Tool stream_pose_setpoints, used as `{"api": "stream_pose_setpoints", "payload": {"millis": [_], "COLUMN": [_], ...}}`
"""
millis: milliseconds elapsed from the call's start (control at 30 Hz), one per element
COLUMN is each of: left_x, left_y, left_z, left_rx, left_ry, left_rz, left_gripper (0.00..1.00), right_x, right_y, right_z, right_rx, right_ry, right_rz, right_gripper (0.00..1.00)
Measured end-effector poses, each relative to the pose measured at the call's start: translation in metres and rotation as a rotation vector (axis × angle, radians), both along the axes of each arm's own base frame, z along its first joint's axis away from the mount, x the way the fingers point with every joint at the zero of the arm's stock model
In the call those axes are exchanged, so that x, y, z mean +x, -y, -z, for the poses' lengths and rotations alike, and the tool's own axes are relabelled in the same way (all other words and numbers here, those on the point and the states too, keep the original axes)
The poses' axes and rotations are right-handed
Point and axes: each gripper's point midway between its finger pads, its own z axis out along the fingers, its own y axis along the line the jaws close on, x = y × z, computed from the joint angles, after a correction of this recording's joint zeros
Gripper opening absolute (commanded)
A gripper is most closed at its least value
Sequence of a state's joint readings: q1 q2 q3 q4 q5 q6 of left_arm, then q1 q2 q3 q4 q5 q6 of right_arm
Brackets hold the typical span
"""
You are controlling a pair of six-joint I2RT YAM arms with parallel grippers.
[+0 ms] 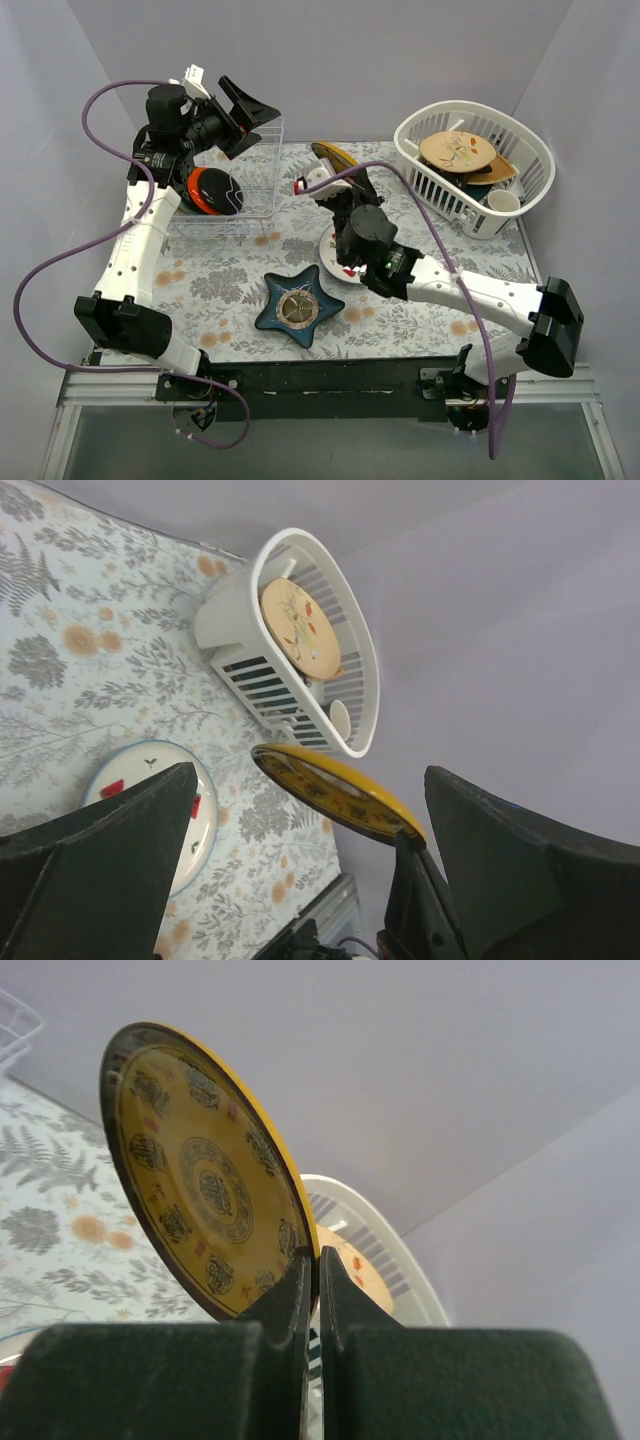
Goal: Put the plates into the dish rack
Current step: Pick up the plate at the center of the board.
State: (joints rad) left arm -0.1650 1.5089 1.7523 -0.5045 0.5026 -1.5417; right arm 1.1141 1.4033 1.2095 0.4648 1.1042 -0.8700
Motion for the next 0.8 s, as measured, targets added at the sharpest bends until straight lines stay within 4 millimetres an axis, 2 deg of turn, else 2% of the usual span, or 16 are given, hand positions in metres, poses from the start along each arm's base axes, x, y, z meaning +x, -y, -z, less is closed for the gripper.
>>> {"api": "stream_pose_setpoints", "payload": {"millis": [167, 367, 467, 600, 800], "left_x": [-0.007, -0.028, -0.043, -0.064, -0.078], "left_y": [0.013, 0.019, 0.023, 0.041, 0.062], "left_z": [0.022, 0.037, 0.039, 0.039, 0.048], "left_rx": [-0.059, -0.078, -0.08, -0.081, -0.085], "left_ry": [-0.073, -0.114, -0.115, -0.105, -0.115], "left_rz": [0.083, 0.143, 0.167, 0.229, 0.29], "left_gripper": [0.96, 0.96, 0.96, 0.96, 0.93], "right_x": [-0.013, -0.02, -0.027, -0.035, -0.052], "right_y": [0.005, -0.021, -0.026, -0.03, -0.043], "right_z": [-0.004, 0.012, 0.009, 0.004, 0.002], "right_rx": [-0.202, -0.471, -0.485, -0.473, -0.465], "right_ry": [0.128, 0.165, 0.182, 0.203, 0.221], "right_rz": [0.101, 0.115, 0.104, 0.089, 0.04], "right_gripper": [0.01, 0.01, 0.01, 0.01, 0.01]}}
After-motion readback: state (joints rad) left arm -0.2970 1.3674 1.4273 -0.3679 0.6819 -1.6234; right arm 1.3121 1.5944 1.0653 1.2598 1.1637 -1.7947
